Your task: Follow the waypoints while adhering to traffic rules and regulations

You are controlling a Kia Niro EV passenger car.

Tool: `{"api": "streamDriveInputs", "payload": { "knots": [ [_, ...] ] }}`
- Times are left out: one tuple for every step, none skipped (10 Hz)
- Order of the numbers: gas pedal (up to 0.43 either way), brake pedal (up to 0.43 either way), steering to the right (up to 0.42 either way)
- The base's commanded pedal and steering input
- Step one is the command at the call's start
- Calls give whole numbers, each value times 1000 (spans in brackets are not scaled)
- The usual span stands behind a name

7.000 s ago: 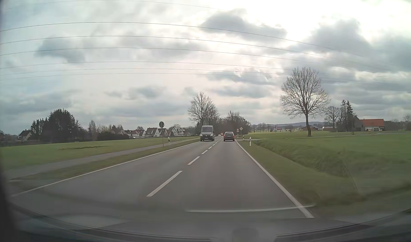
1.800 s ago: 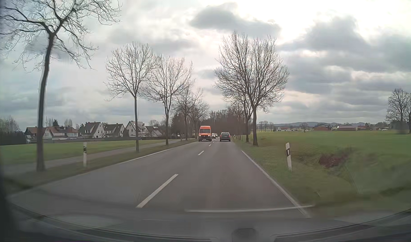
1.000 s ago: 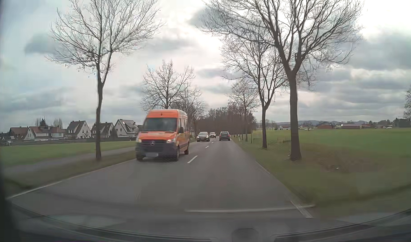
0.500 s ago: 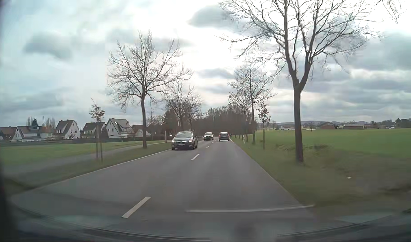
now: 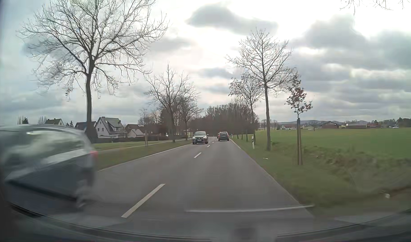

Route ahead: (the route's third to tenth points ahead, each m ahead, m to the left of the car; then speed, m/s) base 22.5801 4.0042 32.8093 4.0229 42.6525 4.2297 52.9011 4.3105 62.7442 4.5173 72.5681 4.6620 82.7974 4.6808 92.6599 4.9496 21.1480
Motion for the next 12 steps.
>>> {"api": "streamDriveInputs", "payload": {
  "knots": [
    [228, 0, 4],
    [228, 0, 5],
    [228, 0, 5],
    [228, 0, 4],
    [228, 0, 5],
    [228, 0, 5],
    [228, 0, 5],
    [228, 0, 5],
    [228, 0, 5],
    [228, 0, 5],
    [228, 0, 4],
    [228, 0, 4]
  ]
}}
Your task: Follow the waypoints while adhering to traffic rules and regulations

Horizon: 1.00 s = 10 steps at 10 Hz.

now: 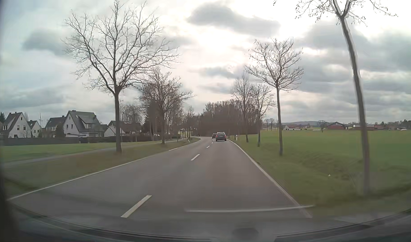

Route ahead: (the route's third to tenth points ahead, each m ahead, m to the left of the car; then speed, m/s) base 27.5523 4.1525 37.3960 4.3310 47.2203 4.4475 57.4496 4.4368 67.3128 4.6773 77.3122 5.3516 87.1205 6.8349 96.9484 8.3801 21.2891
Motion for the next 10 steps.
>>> {"api": "streamDriveInputs", "payload": {
  "knots": [
    [228, 0, 5],
    [228, 0, 5],
    [220, 0, 5],
    [220, 0, 4],
    [220, 0, 4],
    [209, 0, 4],
    [209, 0, 4],
    [220, 0, 4],
    [228, 0, 4],
    [228, 0, 3]
  ]
}}
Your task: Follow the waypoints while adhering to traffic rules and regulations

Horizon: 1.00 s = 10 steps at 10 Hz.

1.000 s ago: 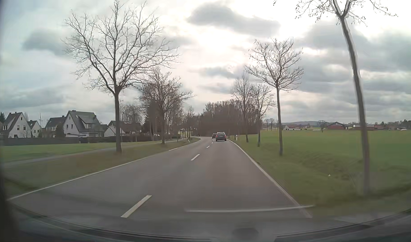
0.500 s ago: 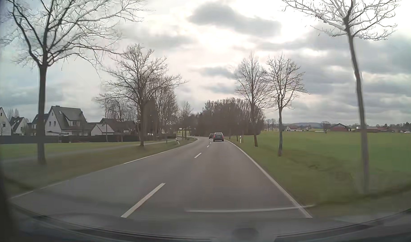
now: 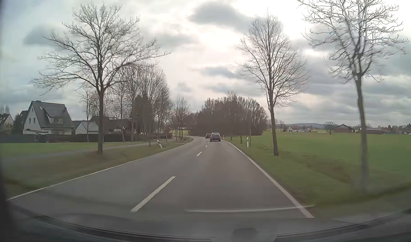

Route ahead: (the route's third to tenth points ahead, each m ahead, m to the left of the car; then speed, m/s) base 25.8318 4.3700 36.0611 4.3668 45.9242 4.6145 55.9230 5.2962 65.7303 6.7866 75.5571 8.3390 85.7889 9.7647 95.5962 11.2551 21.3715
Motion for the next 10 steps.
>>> {"api": "streamDriveInputs", "payload": {
  "knots": [
    [228, 0, 2],
    [228, 0, 0],
    [228, 0, 0],
    [228, 0, 0],
    [240, 0, -1],
    [240, 0, -2],
    [240, 0, -2],
    [240, 0, -2],
    [240, 0, -2],
    [240, 0, -3]
  ]
}}
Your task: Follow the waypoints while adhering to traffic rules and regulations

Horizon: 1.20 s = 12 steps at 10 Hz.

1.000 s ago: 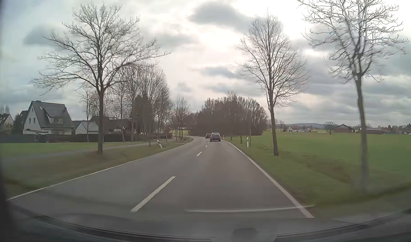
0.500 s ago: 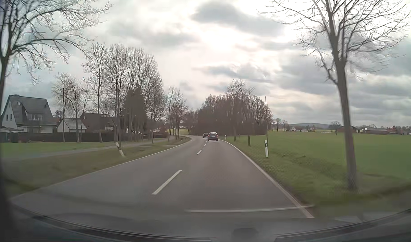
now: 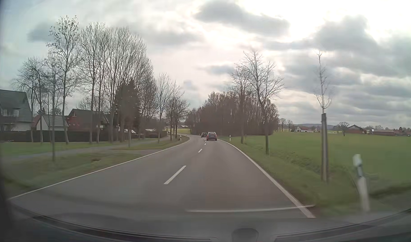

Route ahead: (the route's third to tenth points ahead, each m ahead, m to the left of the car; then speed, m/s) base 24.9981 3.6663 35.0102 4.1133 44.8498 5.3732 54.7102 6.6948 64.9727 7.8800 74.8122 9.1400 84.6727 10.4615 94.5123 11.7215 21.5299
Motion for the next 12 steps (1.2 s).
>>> {"api": "streamDriveInputs", "payload": {
  "knots": [
    [240, 0, -3],
    [240, 0, -3],
    [228, 0, -3],
    [228, 0, -3],
    [228, 0, -3],
    [228, 0, -4],
    [228, 0, -4],
    [228, 0, -4],
    [228, 0, -4],
    [228, 0, -4],
    [228, 0, -4],
    [228, 0, -3]
  ]
}}
